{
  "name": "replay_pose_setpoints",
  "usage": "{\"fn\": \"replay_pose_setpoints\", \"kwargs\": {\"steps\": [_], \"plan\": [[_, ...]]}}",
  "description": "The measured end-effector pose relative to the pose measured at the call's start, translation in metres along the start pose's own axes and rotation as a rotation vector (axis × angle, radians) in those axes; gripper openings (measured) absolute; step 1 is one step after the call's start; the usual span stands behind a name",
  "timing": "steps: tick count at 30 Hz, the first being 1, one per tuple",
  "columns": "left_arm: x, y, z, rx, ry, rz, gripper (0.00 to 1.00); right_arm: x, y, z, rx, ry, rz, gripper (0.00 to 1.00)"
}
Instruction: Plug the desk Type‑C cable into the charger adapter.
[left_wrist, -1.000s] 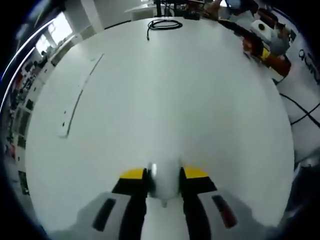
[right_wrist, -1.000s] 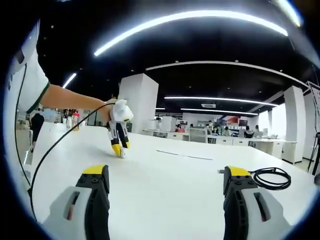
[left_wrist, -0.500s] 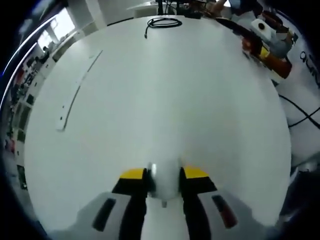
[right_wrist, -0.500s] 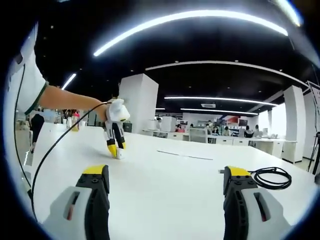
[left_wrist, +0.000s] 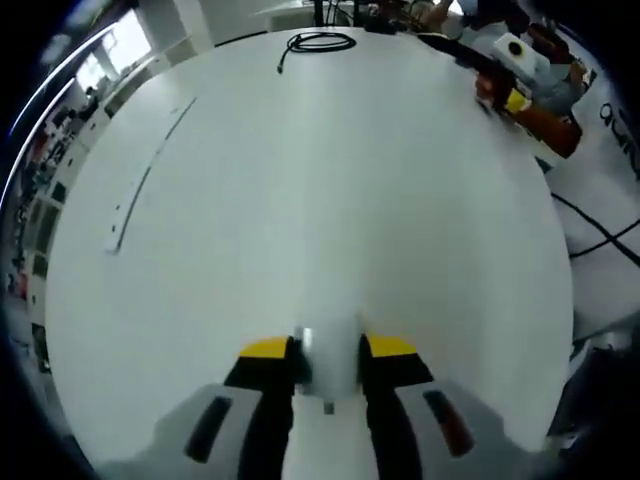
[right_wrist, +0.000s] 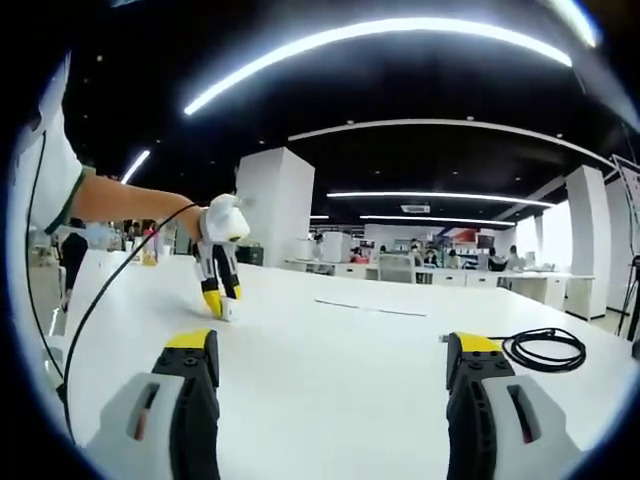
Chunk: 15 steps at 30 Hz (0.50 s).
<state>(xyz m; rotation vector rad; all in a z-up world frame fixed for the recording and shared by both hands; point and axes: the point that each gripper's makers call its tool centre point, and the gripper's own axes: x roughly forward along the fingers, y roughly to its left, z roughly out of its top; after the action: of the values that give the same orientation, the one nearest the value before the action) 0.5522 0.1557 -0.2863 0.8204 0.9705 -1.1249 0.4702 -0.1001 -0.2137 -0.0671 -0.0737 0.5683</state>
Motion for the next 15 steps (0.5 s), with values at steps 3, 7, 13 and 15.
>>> {"fn": "replay_pose_setpoints", "kwargs": {"steps": [3,7,13,15], "plan": [[0.000,-0.007,0.000,0.002,0.001,-0.004,0.25,0.000,0.000,-0.001,0.005,0.001,-0.003,0.96],[-0.002,-0.009,-0.003,-0.005,-0.002,-0.004,0.25,0.000,0.001,-0.001,0.009,0.001,-0.002,0.96],[-0.002,-0.024,-0.005,-0.014,-0.005,-0.011,0.25,-0.001,0.000,-0.001,0.015,-0.002,-0.006,0.96],[-0.002,-0.023,-0.005,-0.022,-0.007,-0.007,0.25,-0.001,0.000,-0.001,0.016,-0.004,-0.007,0.96]]}}
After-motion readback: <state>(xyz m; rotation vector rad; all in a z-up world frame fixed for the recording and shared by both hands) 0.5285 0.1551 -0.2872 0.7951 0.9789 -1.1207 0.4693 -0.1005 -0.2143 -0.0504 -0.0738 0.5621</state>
